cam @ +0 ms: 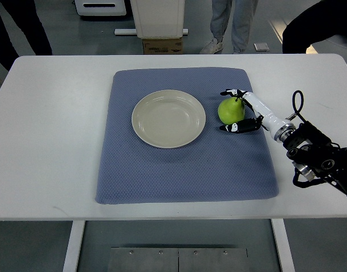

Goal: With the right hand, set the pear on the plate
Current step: 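Close the right hand fingers around the green pear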

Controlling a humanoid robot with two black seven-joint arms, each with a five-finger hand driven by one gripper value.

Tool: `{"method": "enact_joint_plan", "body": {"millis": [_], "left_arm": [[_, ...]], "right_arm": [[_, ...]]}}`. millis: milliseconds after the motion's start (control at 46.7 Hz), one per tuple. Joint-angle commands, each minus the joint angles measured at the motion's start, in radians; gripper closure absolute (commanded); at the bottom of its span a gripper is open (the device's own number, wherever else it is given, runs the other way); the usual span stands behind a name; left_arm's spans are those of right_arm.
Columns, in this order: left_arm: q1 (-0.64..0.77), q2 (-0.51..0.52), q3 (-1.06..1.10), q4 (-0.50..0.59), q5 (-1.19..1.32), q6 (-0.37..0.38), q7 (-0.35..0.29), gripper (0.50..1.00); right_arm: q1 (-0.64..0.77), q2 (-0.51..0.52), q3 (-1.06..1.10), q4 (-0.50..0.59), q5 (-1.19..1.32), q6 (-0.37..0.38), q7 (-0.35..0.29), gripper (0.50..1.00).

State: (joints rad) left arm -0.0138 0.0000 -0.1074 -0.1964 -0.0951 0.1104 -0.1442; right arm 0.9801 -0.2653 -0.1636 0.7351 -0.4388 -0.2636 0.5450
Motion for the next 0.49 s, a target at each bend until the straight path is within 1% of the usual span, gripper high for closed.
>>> {"method": "enact_joint_plan", "body": {"millis": [0,64,150,214,236,471], "left_arm": [[0.0,0.0,0.0,0.0,0.0,0.0,0.0,0.5],[0.0,0.0,0.0,0.0,0.0,0.0,0.0,0.5],[0.0,0.0,0.0,0.0,0.0,0.0,0.0,0.5],[0.0,0.0,0.0,0.0,0.0,0.0,0.0,0.5],[0.0,0.0,0.0,0.0,0.0,0.0,0.0,0.5],[0.0,0.0,0.0,0.0,0.0,0.0,0.0,0.5]], "right_arm": [[0.009,0.0,-0.002,0.0,0.0,0.001,0.0,0.713],[0.011,0.001,-0.004,0.0,0.0,0.001,-0.004,0.812],[0.011,0.001,-0.013,0.0,0.0,0.003,-0.011,0.904],[0.014,0.001,-0.028,0.0,0.0,0.003,-0.013,0.994],[0.015,0.001,-0.034,-0.002,0.0,0.003,-0.013,1.0],[0.028,0.023,-0.048,-0.037,0.011,0.006,-0.014,1.0]]}}
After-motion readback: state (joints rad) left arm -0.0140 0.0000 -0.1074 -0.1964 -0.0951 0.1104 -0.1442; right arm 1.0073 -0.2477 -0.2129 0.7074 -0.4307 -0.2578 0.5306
